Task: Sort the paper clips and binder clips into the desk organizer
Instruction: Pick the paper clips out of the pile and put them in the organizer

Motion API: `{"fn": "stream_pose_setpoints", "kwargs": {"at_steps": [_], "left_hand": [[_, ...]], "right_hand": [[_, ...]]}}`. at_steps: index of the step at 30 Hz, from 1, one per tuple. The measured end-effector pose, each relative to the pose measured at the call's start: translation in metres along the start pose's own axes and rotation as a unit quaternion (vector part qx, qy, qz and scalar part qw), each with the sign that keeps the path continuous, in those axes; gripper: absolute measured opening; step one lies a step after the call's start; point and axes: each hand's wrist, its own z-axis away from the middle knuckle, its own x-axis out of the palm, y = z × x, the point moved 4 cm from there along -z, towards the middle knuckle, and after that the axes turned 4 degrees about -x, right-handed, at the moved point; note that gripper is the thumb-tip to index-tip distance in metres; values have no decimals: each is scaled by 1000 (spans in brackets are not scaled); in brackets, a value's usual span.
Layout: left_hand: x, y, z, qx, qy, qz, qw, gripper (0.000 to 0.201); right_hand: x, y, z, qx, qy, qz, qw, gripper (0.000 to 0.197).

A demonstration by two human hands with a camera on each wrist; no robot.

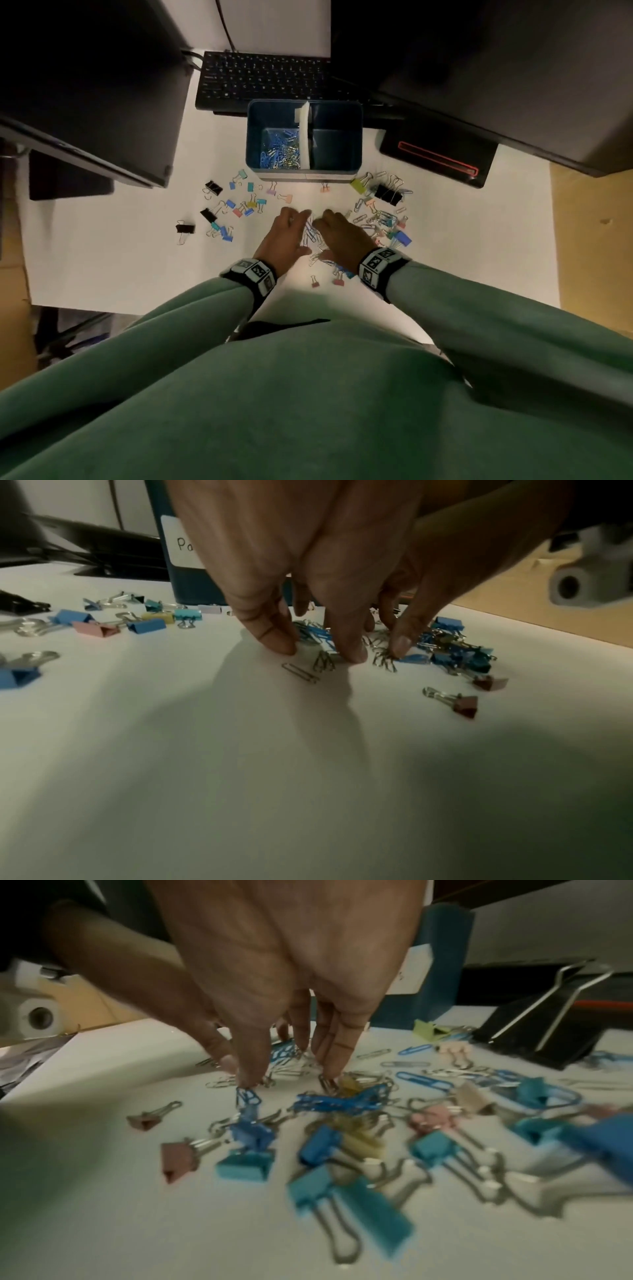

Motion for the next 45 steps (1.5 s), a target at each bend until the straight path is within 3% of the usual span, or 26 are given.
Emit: {"fn": "stream_pose_setpoints", "kwargs": {"at_steps": [6,15,21,24,28,32,35,37,40,41,43,45], "left_hand": [[-5,5,-5,25,7,10,1000,31],[-28,-8,-3,-5,-78,-14,997,40],[-36,-21,-2,3,-63,23,998,32],[-43,-29,2,-7,-45,67,997,27],[-89,-21,8,-10,21,196,980,26],[-154,-6,-20,26,134,220,966,30],[-169,-1,-47,69,118,167,976,33],[-165,-1,-52,99,116,104,983,41],[-150,-5,-33,133,177,50,974,41],[-137,-8,-22,132,160,49,977,37],[-98,-19,-1,103,38,43,993,44],[-59,-35,16,57,-80,-16,995,78]], "right_hand": [[12,-11,-9,33,58,-50,997,23],[-14,8,-1,126,85,-229,961,12],[-102,-10,-21,99,278,-389,873,6],[-138,-23,-60,96,324,-354,872,9],[-143,-32,-87,109,250,-235,933,27],[-122,-27,-37,76,296,-178,935,26],[-64,-18,6,80,119,-133,981,37],[-26,-14,30,74,7,-71,995,50],[6,-12,38,72,-22,-27,997,60],[10,-12,35,75,-15,-24,997,59],[11,-12,27,74,-3,-28,997,55],[10,-13,18,66,16,-42,997,50]]}}
